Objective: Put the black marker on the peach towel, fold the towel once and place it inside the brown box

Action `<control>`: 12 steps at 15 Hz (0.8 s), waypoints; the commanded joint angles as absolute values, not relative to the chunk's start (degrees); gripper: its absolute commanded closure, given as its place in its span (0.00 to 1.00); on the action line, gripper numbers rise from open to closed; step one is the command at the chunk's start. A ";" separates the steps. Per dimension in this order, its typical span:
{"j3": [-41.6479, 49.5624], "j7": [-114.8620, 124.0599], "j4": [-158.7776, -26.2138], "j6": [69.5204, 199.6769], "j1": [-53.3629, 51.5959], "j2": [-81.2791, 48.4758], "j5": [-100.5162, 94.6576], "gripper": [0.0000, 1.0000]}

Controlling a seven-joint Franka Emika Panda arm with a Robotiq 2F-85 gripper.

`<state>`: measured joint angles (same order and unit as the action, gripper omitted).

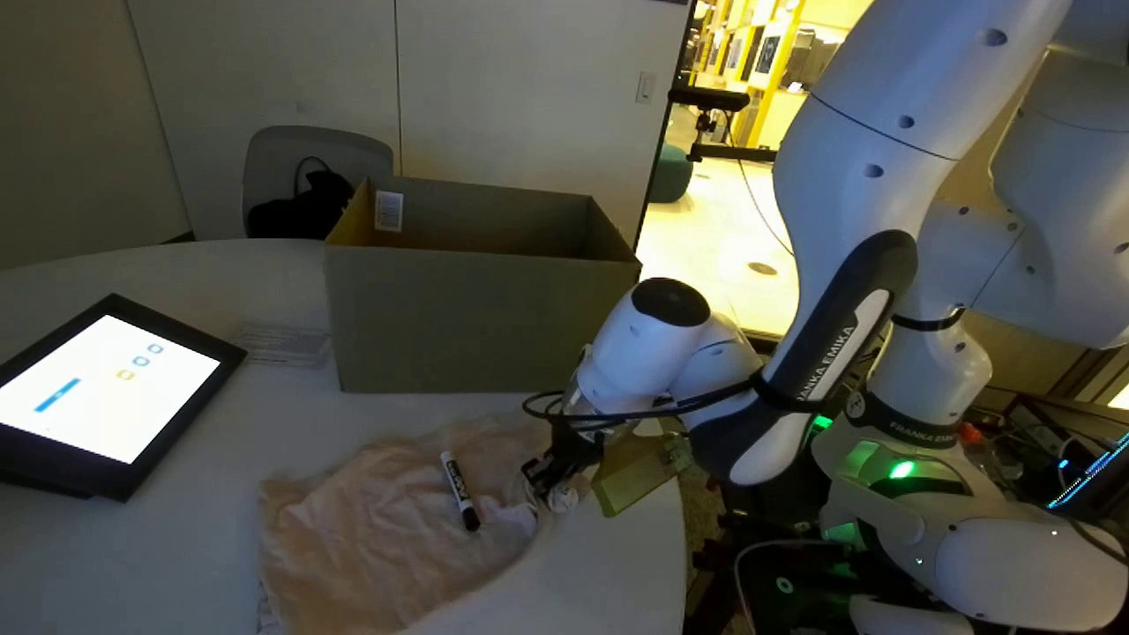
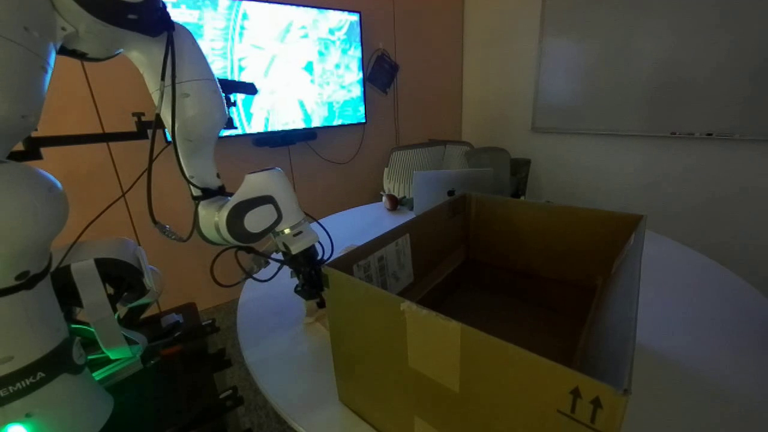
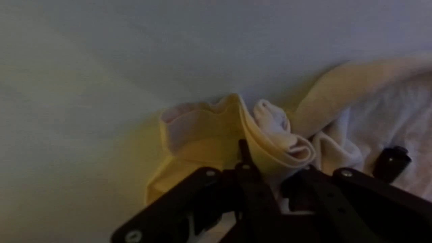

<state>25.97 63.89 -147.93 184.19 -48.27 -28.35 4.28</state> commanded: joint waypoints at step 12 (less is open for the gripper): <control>30.12 56.93 -129.13 187.37 -54.99 -34.76 4.59 0.84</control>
